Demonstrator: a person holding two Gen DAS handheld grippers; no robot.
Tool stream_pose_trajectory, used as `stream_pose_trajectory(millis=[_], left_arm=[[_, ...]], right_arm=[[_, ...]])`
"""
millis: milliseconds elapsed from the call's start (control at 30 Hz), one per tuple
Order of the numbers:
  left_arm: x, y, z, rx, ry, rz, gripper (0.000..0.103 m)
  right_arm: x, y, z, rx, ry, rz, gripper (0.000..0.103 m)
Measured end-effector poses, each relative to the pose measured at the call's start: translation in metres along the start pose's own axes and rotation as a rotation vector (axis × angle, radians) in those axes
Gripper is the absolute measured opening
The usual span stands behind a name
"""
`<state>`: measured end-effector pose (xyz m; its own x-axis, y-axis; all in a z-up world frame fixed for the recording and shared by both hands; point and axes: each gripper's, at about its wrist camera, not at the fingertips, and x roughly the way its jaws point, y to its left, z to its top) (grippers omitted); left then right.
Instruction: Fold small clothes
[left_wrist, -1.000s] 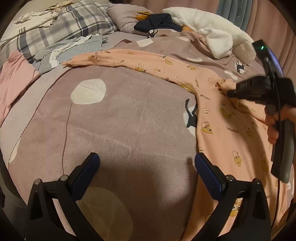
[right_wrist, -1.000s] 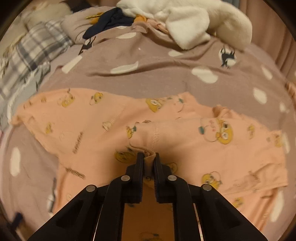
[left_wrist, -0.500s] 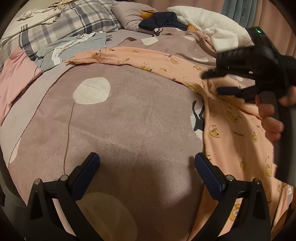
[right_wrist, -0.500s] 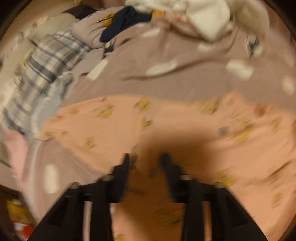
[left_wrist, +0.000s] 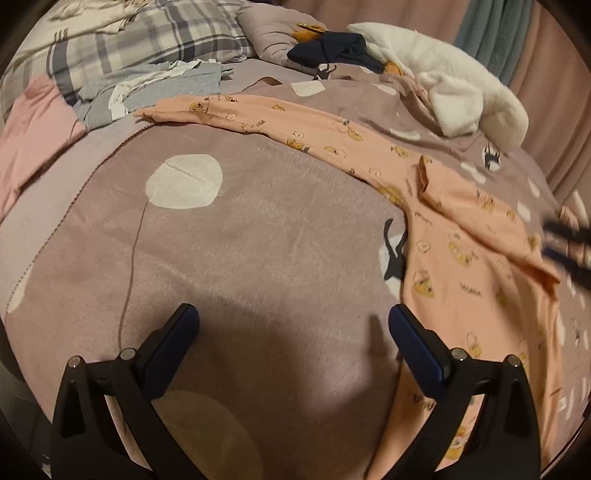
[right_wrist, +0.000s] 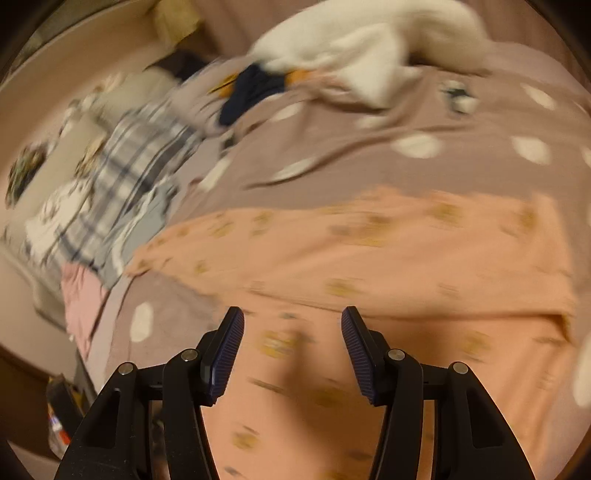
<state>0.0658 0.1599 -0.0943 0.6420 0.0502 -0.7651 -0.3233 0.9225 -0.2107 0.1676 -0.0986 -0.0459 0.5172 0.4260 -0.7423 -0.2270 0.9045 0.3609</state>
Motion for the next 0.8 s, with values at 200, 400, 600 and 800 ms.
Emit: stream_pose_trajectory(millis=[200,400,600,800], left_arm=[[0.009,-0.005,0.020,0.080,-0.038,0.054,0.103],[0.044,0.008,0.055,0.094,-0.034,0.083,0.101],[0.063,0.027,0.090,-0.015,-0.010,0.000,0.098],[0.084,0.054,0.125,-0.125,-0.007,0.058,0.099]], right_arm=[[-0.047,-0.079,-0.019,0.098,-0.159,-0.257,0.070],[-0.046,-0.114,-0.022,-0.007,-0.159,-0.321,0.072],[-0.011,-0.128,-0.017,-0.056,-0.117,-0.420,0.070],[-0.017,-0.160,-0.003,0.093,-0.155,-0.396,0.024]])
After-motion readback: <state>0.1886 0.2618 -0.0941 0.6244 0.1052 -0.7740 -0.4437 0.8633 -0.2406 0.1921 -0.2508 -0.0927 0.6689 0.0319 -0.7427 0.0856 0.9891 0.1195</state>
